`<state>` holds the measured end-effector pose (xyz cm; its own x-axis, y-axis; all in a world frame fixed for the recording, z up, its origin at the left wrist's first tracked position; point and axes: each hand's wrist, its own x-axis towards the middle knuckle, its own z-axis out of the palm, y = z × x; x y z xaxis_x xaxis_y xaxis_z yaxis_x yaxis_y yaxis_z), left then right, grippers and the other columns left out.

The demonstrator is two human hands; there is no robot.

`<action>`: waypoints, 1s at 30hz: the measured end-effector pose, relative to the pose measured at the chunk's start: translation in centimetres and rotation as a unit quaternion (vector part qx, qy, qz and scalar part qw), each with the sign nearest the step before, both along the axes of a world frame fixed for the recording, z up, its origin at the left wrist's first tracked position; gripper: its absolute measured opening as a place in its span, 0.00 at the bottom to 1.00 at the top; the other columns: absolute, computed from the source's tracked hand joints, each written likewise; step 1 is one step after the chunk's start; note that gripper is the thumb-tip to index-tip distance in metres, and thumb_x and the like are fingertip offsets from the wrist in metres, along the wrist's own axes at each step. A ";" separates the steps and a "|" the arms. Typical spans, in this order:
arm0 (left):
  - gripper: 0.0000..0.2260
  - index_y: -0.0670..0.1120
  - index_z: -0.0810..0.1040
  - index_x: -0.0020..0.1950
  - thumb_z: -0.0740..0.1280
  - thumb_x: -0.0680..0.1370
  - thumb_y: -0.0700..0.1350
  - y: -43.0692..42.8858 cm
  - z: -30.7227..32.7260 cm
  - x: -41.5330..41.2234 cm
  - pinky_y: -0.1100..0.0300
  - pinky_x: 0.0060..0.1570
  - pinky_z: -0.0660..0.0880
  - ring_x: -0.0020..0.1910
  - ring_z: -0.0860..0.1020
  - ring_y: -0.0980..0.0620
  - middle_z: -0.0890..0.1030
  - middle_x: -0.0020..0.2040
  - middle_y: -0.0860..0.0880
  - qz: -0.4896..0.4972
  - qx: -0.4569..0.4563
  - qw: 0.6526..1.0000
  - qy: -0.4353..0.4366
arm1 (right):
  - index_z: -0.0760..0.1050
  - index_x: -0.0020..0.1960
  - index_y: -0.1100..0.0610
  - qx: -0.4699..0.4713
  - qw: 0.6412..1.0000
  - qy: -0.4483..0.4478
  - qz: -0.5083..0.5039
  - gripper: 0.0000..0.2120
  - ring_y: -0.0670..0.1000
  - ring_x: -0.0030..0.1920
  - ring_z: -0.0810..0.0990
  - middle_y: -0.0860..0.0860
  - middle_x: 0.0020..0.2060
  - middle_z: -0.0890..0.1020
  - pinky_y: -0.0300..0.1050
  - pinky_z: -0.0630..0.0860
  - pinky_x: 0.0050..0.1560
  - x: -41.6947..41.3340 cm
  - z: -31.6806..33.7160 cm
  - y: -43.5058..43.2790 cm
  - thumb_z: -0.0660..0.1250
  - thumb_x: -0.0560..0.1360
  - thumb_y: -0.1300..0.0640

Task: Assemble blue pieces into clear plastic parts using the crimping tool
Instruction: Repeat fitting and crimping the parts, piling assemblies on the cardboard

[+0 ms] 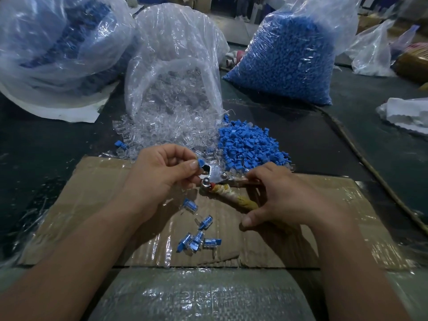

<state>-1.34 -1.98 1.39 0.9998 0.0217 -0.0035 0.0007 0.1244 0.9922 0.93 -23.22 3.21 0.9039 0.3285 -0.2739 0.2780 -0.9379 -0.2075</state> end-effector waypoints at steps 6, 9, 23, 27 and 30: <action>0.05 0.41 0.77 0.38 0.67 0.63 0.39 0.1 -0.1 -0.1 0.65 0.31 0.78 0.29 0.80 0.55 0.82 0.31 0.45 -0.003 0.002 1.000 0.000 | 0.69 0.57 0.45 0.025 1.000 -0.008 -0.006 0.29 0.45 0.49 0.68 0.41 0.46 0.69 0.44 0.68 0.45 -0.4 0.3 0.6 0.74 0.60 0.39; 0.03 0.41 0.77 0.40 0.66 0.69 0.34 0.4 -0.2 0.1 0.67 0.30 0.77 0.29 0.80 0.55 0.82 0.32 0.46 0.009 0.011 1.000 0.000 | 0.72 0.53 0.47 0.015 0.999 -0.047 -0.011 0.19 0.47 0.46 0.71 0.45 0.44 0.71 0.45 0.71 0.44 -0.5 0.3 1.3 0.71 0.64 0.45; 0.03 0.42 0.77 0.40 0.66 0.69 0.36 0.3 -0.3 0.2 0.68 0.29 0.76 0.29 0.80 0.56 0.82 0.30 0.49 0.052 0.011 0.997 -0.048 | 0.67 0.47 0.46 0.179 0.972 -0.150 -0.017 0.11 0.41 0.37 0.68 0.40 0.37 0.70 0.37 0.64 0.35 -0.7 -0.2 1.9 0.67 0.69 0.56; 0.03 0.44 0.77 0.39 0.66 0.69 0.36 0.3 -0.5 0.3 0.69 0.29 0.75 0.29 0.80 0.56 0.82 0.30 0.49 0.069 0.022 0.995 -0.065 | 0.67 0.49 0.48 0.179 0.975 -0.129 0.002 0.12 0.43 0.40 0.69 0.44 0.41 0.72 0.40 0.65 0.36 -0.8 -0.3 2.2 0.65 0.69 0.57; 0.06 0.45 0.77 0.39 0.66 0.71 0.34 0.4 -0.4 0.3 0.69 0.30 0.75 0.29 0.80 0.57 0.82 0.30 0.50 0.087 0.028 0.993 -0.077 | 0.67 0.50 0.48 0.162 0.980 -0.117 0.006 0.13 0.45 0.42 0.69 0.45 0.42 0.72 0.42 0.65 0.39 -0.7 -0.4 2.2 0.66 0.69 0.57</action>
